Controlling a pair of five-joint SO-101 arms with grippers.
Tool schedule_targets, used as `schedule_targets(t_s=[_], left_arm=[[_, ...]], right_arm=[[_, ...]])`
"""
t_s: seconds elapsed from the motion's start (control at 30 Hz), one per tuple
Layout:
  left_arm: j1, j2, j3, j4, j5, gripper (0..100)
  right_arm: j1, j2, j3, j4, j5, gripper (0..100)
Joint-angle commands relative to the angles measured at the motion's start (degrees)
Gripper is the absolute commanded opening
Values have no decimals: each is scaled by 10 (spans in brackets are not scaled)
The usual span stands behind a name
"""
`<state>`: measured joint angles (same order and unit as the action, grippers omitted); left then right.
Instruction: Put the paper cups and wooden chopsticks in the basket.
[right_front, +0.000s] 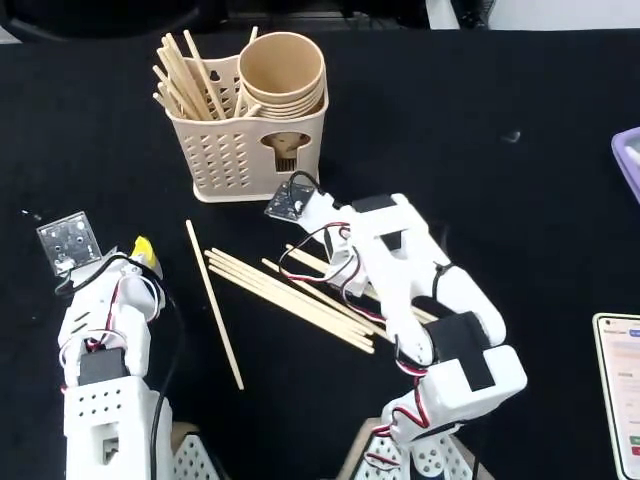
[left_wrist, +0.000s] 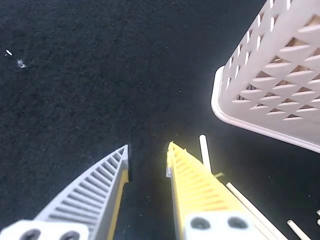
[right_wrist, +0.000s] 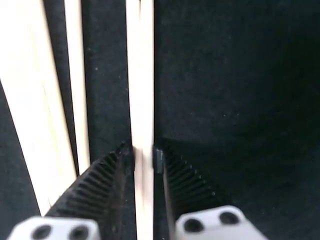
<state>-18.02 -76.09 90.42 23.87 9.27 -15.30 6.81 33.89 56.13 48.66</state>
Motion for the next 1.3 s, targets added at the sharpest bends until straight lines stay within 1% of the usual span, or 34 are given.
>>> schedule_targets(t_s=[0.0, 0.13, 0.3, 0.4, 0.43, 0.5, 0.57, 0.67, 0.77, 0.9, 0.97, 1.07, 1.17, 1.27], left_arm=[[4, -9, -3, -22, -4, 134], [3, -9, 7, -44, -4, 134], [4, -9, 7, -47, -4, 134], [4, -9, 7, -47, -4, 134], [4, -9, 7, -47, -4, 134], [6, -9, 8, -47, -4, 134], [6, -9, 8, -47, -4, 134], [3, -9, 9, -47, -4, 134], [3, -9, 9, -47, -4, 134], [3, -9, 10, -47, -4, 134], [3, -9, 10, -47, -4, 134], [3, -9, 10, -47, -4, 134], [3, -9, 10, -47, -4, 134], [3, -9, 10, -47, -4, 134]], right_arm=[[14, -31, 15, 25, 11, 11], [26, -167, 15, 83, -6, 11], [21, -380, 7, 131, -58, 11], [-8, -477, -17, 164, -75, 11], [-26, -502, -31, 167, -91, 11], [-69, -541, -65, 154, -143, 11], [-113, -562, -101, 117, -200, 11], [-156, -553, -162, 44, -266, 11], [-178, -506, -211, -44, -315, 11], [-193, -417, -259, -184, -372, 11], [-196, -369, -288, -236, -401, 11], [-196, -285, -351, -271, -435, 11], [-196, -197, -440, -283, -471, 11], [-194, -114, -536, -289, -481, 11]])
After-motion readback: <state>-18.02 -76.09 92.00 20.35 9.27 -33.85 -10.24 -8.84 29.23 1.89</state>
